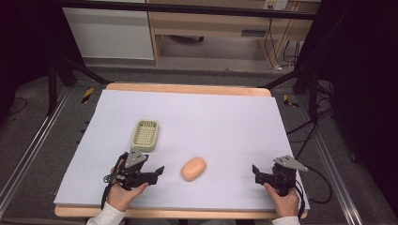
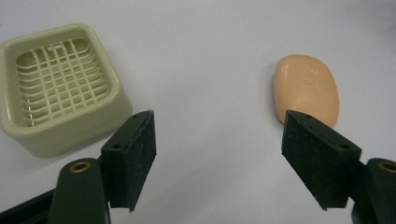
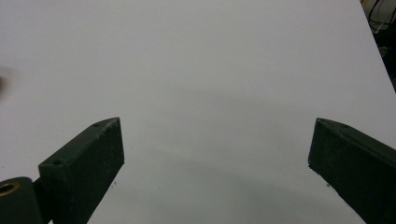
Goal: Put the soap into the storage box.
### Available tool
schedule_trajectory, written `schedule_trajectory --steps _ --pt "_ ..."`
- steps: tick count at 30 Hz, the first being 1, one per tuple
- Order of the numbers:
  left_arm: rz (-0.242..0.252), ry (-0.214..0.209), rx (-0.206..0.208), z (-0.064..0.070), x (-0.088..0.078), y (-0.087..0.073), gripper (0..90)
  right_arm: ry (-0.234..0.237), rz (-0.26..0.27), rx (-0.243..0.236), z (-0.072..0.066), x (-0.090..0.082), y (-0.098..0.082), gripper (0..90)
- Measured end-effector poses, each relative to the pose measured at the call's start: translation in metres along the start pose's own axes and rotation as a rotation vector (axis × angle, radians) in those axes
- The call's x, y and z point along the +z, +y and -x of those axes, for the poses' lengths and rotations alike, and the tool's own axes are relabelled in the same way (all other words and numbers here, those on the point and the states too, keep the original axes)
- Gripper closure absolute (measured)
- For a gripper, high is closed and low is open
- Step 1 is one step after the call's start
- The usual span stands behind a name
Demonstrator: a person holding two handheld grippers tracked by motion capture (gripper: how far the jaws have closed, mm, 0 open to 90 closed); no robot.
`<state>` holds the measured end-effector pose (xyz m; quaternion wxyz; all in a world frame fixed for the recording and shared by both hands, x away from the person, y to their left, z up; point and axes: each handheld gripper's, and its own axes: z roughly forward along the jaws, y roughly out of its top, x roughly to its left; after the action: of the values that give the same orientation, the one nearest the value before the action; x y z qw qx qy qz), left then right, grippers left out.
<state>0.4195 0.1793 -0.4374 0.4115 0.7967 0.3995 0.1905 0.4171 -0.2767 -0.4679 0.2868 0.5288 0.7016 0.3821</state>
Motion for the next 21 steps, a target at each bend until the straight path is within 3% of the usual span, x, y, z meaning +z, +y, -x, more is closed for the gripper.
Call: schedule_trajectory --steps 12,21 --pt "-0.001 -0.008 0.024 0.005 -0.003 0.01 25.3 0.002 0.009 -0.007 -0.001 0.0 0.001 4.0" --pt "-0.004 -0.021 0.062 0.015 0.003 0.029 24.6 0.002 0.015 0.001 -0.001 -0.002 0.001 4.1"
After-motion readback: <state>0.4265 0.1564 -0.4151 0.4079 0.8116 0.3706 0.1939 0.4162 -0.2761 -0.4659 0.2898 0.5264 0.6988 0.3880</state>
